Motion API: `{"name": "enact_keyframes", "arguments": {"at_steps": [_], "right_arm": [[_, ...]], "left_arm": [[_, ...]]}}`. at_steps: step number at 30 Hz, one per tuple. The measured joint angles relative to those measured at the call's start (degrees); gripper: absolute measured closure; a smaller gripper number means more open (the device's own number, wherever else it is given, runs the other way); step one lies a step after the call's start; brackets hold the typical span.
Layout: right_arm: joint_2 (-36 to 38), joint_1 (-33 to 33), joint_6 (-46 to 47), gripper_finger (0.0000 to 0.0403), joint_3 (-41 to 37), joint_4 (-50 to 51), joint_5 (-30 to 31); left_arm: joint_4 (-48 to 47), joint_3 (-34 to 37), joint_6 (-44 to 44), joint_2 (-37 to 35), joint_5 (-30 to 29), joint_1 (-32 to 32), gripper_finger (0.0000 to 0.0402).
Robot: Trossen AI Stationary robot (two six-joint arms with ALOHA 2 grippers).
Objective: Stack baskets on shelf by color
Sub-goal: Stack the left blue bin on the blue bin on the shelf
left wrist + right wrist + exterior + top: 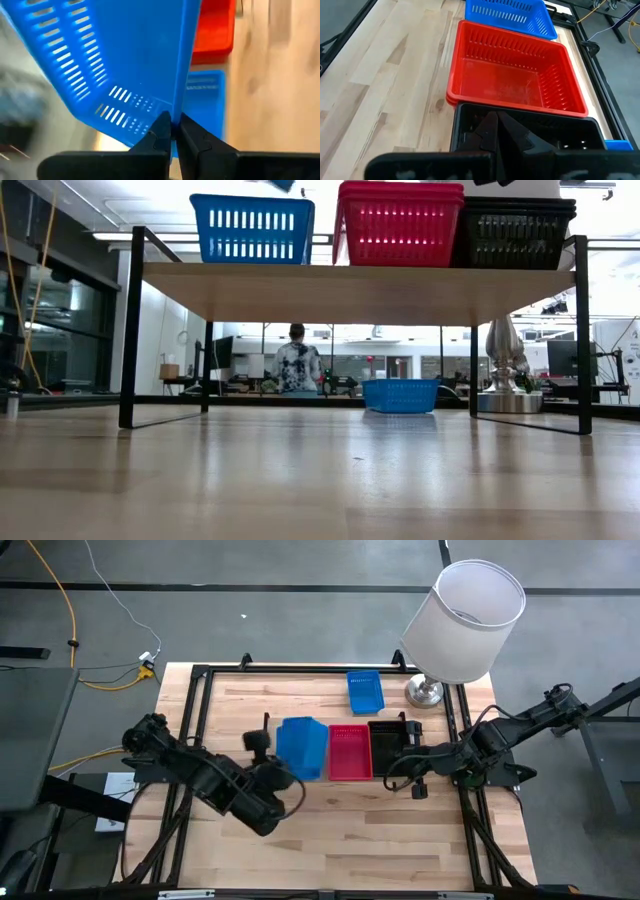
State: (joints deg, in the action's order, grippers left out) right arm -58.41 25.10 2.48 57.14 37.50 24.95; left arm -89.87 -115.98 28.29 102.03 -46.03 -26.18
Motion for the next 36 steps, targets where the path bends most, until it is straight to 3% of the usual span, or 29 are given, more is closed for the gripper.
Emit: {"name": "enact_keyframes", "arguments": {"at_steps": [6,9,14,21,30,36], "right_arm": [[0.00,0.01,0.01,0.0403,0.00,-0.01,-0.01],[0.00,0.02,0.05,0.0403,0.00,0.00,-0.02],[0.00,0.00,0.05,0.0403,0.00,-0.02,-0.02],[0.00,0.02,0.03,0.0403,0.00,0.00,1.75],[0.00,0.01,-1.51,0.0403,0.00,-0.06,5.11],[0.00,0.02,-1.39,0.0403,0.00,-0.73,5.30]], "left_arm": [[-0.10,-0.02,-46.02,0.10,-4.88,0.87,0.0401],[-0.13,-0.04,-57.50,0.10,-5.65,3.21,0.0401],[-0.14,0.02,-59.56,0.09,-2.61,7.59,0.0401],[-0.23,7.23,-65.18,-2.59,-6.48,8.55,0.0401],[2.44,23.04,-61.91,-18.10,-5.75,7.67,0.0401],[14.69,35.37,-71.96,-23.70,-3.70,9.31,0.0401]]}}
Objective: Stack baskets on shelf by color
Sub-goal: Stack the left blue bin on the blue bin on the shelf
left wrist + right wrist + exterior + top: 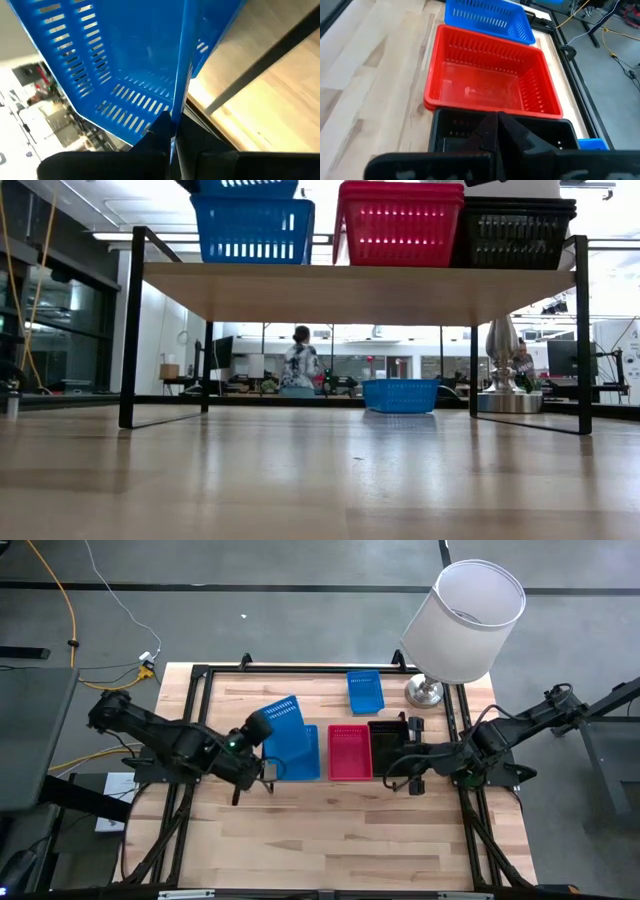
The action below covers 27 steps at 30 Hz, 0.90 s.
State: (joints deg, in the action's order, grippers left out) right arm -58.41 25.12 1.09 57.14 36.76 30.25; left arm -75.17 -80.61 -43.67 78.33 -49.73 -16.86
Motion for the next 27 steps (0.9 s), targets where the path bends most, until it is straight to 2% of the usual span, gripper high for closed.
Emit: {"name": "enact_keyframes", "arguments": {"at_steps": [4,9,18,27], "right_arm": [[0.00,0.00,0.39,0.0403,0.00,-1.50,0.76],[0.00,0.00,0.39,0.0403,0.00,-1.45,1.50],[0.00,-0.02,3.93,0.0403,0.00,-1.47,2.66],[-0.02,0.00,4.41,0.0403,0.00,-1.47,2.63]], "left_arm": [[7.75,4.40,-7.17,-0.77,2.38,2.28,0.0401],[13.82,6.03,-13.35,-0.79,6.60,3.00,0.0401],[15.17,6.01,-16.00,-0.79,10.43,0.37,0.0401],[14.53,5.95,-21.93,0.38,9.92,0.34,0.0390]]}}
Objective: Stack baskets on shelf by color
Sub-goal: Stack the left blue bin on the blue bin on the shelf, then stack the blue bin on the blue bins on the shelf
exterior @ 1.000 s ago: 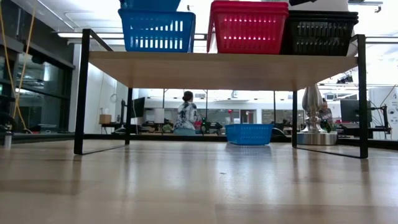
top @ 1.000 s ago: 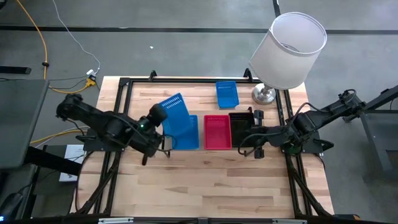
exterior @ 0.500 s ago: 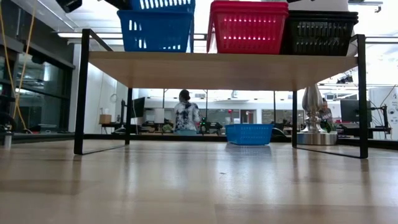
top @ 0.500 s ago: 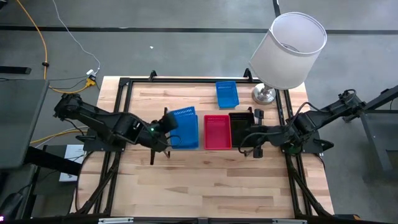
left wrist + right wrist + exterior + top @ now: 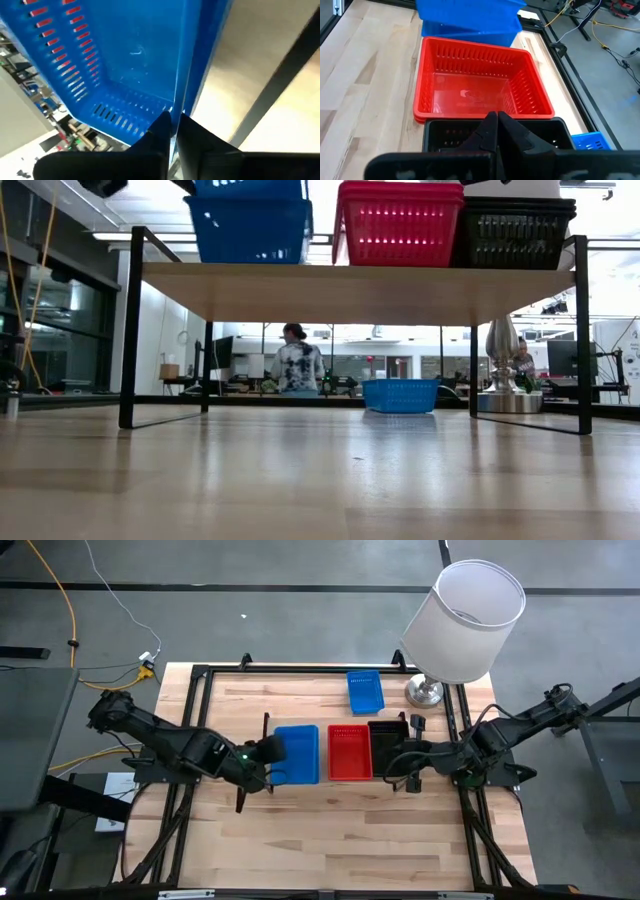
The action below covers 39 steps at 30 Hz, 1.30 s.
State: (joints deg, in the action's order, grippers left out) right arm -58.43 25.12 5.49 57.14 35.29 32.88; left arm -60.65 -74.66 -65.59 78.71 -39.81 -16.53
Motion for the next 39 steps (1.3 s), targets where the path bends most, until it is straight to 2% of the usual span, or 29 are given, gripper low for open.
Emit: {"name": "enact_keyframes", "arguments": {"at_steps": [5,12,22,26,33,39], "right_arm": [[-0.12,0.00,0.07,0.0403,0.00,0.01,-0.03],[-0.11,0.00,0.07,0.0403,0.00,0.02,-0.27],[-0.12,0.00,-0.37,0.0403,0.00,0.02,-0.30],[-0.13,0.00,-0.37,0.0403,0.00,0.02,-0.30],[-0.13,0.00,-0.37,0.0403,0.00,0.02,-0.30],[-0.13,0.00,-0.10,0.0403,0.00,0.02,-0.30]], "left_arm": [[0.66,-0.01,-2.94,0.70,-3.72,1.39,0.0386],[0.51,0.05,-3.61,1.56,-2.40,3.89,0.0384],[0.90,0.03,-4.64,2.23,-2.13,4.19,0.0377],[1.00,0.03,-4.53,2.19,-1.94,4.19,0.0350],[4.12,0.03,-4.08,2.19,-0.75,4.19,0.0280],[5.17,-0.43,-0.35,1.84,-7.56,4.16,0.0236]]}}
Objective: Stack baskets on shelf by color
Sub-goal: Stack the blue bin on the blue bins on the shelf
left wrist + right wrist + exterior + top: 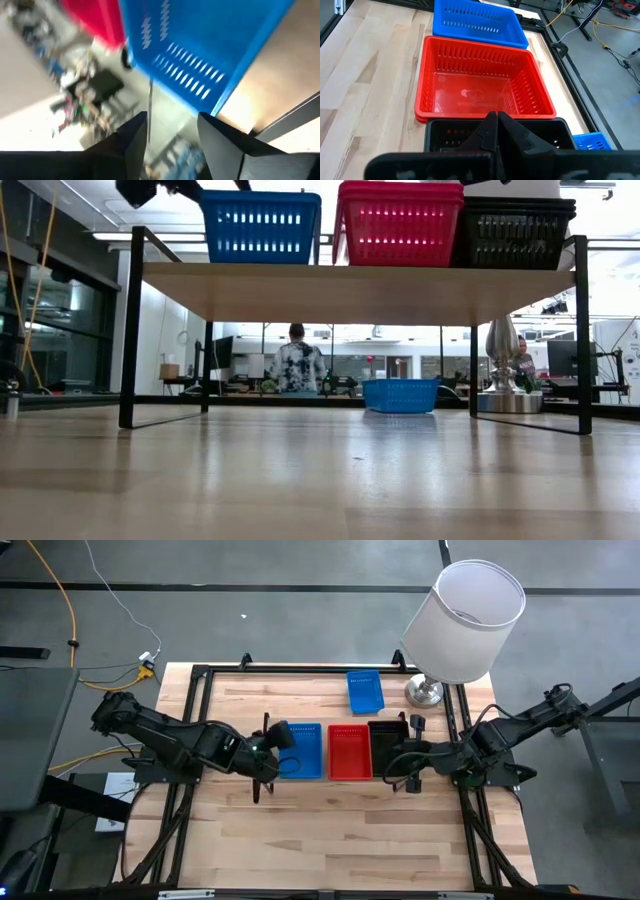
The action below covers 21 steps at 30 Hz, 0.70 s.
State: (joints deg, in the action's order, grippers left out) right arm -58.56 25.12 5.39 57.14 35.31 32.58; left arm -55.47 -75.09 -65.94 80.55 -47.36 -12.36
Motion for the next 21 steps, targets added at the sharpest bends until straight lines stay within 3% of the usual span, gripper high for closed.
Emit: {"name": "enact_keyframes", "arguments": {"at_steps": [5,8,11,16,21], "right_arm": [[0.00,0.00,0.96,0.0403,0.00,-0.01,0.00],[0.00,0.00,2.18,0.0403,0.00,-0.02,0.20],[0.00,-0.01,2.28,0.0403,0.00,-0.95,0.28],[0.00,0.00,2.12,0.0403,0.00,-6.48,2.75],[0.01,-0.32,2.10,0.0403,0.00,-14.17,9.34]], "left_arm": [[-0.22,-1.20,11.32,0.02,-11.81,0.16,0.0230],[-0.82,-3.32,23.99,-0.81,-13.25,1.92,0.0232],[-0.81,-4.55,33.74,-3.36,-5.90,4.94,0.0233],[2.35,-4.30,48.71,-8.93,15.45,13.71,0.0233],[19.59,3.40,58.43,-15.21,31.06,21.95,0.0234]]}}
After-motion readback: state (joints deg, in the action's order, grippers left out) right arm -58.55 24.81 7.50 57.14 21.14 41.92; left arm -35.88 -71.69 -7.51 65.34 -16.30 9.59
